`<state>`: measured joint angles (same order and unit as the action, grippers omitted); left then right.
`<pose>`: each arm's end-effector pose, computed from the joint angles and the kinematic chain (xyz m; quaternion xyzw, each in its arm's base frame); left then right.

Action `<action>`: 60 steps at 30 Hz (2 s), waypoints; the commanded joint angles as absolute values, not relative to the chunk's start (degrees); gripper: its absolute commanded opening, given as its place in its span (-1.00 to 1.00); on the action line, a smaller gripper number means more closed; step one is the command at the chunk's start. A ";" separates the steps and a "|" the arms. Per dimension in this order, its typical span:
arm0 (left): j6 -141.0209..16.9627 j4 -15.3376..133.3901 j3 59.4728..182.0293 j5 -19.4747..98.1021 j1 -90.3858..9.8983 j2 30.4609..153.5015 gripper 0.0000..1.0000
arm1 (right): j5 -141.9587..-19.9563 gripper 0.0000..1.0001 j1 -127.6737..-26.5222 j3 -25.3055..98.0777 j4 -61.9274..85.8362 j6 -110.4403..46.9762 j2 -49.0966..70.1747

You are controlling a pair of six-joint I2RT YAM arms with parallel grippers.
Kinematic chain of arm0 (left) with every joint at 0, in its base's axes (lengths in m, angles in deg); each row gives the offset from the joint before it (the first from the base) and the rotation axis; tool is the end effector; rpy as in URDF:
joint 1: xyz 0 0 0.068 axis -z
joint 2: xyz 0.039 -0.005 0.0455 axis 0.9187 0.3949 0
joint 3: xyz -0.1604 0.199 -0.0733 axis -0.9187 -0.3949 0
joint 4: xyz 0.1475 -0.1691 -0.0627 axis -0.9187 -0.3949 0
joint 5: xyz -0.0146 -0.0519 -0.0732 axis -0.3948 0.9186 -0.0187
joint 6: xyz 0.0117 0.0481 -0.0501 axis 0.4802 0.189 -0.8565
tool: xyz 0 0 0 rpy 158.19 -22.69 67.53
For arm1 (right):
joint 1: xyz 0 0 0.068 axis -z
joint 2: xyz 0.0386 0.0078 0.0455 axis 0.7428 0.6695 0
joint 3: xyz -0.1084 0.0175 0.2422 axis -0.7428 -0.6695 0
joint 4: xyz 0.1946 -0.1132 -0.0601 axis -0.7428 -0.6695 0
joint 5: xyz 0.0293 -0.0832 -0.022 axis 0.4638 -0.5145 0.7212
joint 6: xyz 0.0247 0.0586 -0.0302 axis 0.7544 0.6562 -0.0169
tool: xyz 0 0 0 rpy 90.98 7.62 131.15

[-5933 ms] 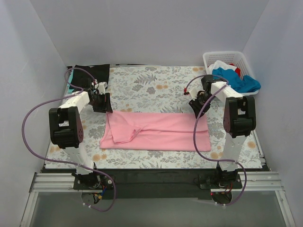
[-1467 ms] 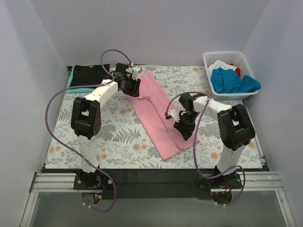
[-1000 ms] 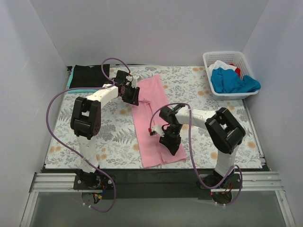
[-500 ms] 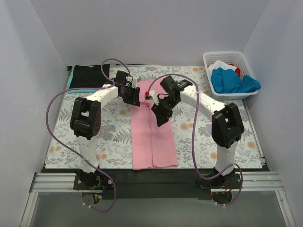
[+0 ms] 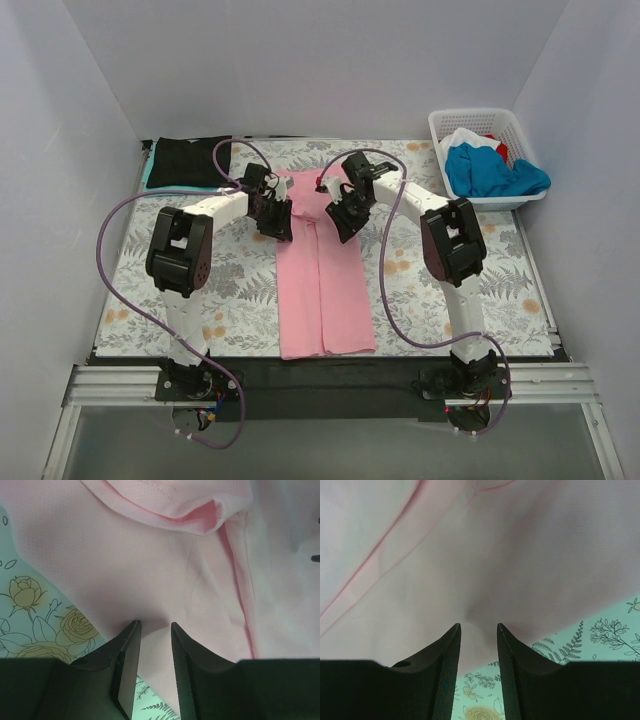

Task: Fold and stack the t-shirts
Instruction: Fold the tshirt

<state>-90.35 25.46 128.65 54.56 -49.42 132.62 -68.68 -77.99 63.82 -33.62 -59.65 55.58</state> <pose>0.3656 -0.1382 0.1498 -0.1489 0.9494 -0.2671 0.0725 0.3693 0.2359 0.1725 -0.4462 0.8605 0.1834 0.1639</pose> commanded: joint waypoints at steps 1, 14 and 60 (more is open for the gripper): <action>-90.09 25.98 128.64 53.38 -49.78 131.44 -0.42 | -72.07 -0.18 -77.77 62.80 -28.50 -57.10 55.58; -90.61 26.60 144.20 53.02 -53.12 145.23 -0.47 | -72.95 -0.17 -72.58 74.90 -24.72 -54.45 66.91; -35.61 27.47 88.16 75.27 -46.73 80.56 0.49 | -64.35 0.68 -92.09 16.75 -16.99 -89.16 8.21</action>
